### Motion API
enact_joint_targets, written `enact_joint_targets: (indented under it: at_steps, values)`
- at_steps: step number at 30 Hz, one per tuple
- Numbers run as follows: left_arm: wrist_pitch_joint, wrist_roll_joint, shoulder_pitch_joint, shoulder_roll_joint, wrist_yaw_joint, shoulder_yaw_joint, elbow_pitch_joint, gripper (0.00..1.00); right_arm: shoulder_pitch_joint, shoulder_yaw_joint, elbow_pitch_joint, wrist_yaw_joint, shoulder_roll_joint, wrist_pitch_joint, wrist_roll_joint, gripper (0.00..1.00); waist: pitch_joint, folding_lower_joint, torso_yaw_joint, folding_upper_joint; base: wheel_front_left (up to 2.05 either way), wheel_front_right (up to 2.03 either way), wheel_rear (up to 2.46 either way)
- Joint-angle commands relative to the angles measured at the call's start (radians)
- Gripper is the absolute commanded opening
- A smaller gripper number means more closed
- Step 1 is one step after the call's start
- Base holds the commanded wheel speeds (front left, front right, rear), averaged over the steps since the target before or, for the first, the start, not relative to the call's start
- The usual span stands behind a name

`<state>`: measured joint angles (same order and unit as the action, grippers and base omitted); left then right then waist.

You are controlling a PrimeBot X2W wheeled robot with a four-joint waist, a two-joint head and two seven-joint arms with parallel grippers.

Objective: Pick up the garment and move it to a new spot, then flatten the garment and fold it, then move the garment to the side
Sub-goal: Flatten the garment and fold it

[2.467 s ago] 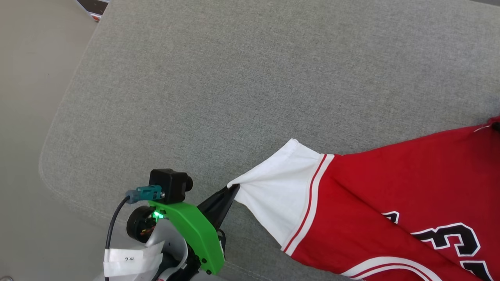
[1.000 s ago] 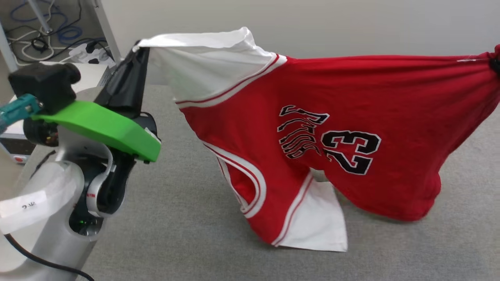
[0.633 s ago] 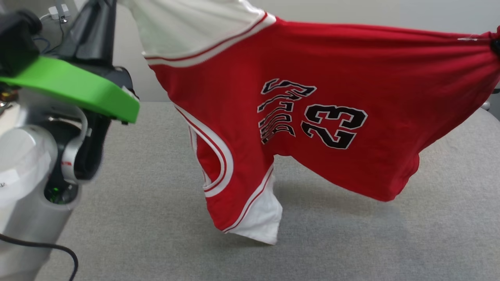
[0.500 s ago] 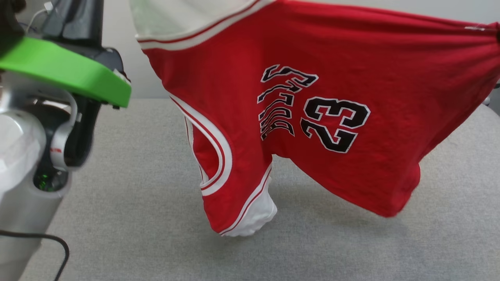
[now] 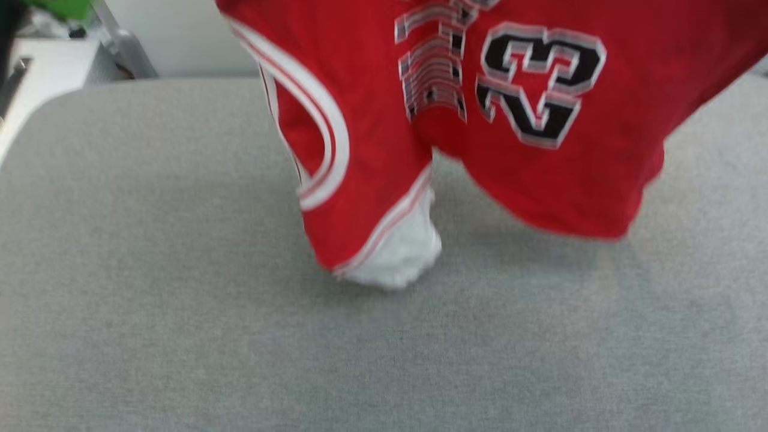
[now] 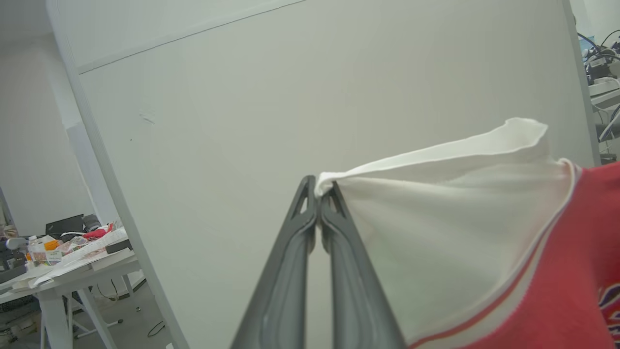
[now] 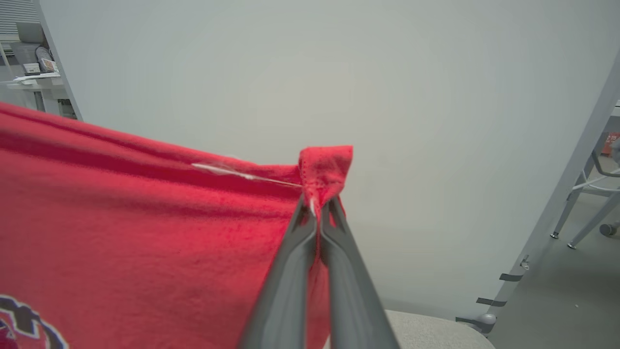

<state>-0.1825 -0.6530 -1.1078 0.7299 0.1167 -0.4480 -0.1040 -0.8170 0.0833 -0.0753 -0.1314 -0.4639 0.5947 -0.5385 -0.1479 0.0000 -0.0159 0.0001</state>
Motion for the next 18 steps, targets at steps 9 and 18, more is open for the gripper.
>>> enact_joint_targets:
  at_steps: [9,18]
  values:
    - [-0.004,0.109,-0.408,-0.003,-0.171,-0.041,0.265,0.0,-0.372,-0.072,0.228,0.001,0.016,-0.135,0.082,0.0,-0.357,0.0,0.034,-0.0001,0.0,0.0,0.0]
    - [0.113,0.23,-0.768,-0.063,-0.226,-0.092,0.629,0.0,-0.696,-0.141,0.529,0.001,0.092,-0.312,0.195,0.0,-0.501,0.0,0.072,-0.0001,0.0,0.0,0.0]
